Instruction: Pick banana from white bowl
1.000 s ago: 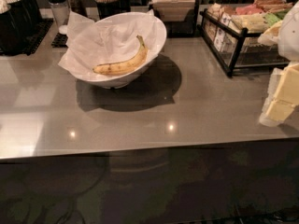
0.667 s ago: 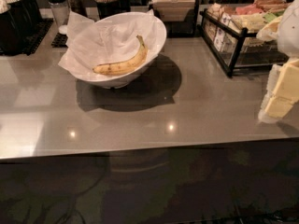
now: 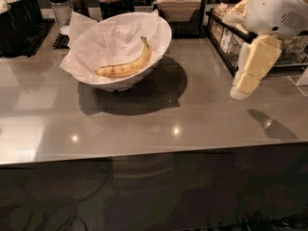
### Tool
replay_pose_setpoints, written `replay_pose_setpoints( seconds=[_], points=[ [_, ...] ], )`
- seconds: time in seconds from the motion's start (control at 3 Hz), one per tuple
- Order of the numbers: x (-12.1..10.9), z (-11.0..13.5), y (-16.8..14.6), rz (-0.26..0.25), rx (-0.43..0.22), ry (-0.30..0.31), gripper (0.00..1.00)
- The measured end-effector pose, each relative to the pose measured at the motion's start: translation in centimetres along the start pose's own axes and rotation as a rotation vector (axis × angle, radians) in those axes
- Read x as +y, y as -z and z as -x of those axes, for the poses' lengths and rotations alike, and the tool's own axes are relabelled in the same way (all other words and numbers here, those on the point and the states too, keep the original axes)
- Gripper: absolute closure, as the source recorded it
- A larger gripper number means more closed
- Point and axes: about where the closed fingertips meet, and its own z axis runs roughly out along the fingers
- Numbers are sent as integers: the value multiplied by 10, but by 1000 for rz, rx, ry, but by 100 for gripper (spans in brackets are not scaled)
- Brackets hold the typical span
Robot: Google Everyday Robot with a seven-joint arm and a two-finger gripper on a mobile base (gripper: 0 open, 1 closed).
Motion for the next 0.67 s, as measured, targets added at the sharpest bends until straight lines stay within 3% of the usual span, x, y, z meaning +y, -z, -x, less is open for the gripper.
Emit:
replay_pose_setpoints(
  seconds=[0.67],
  points=[
    [-30,86,-53,116,-158,158,0]
  ],
)
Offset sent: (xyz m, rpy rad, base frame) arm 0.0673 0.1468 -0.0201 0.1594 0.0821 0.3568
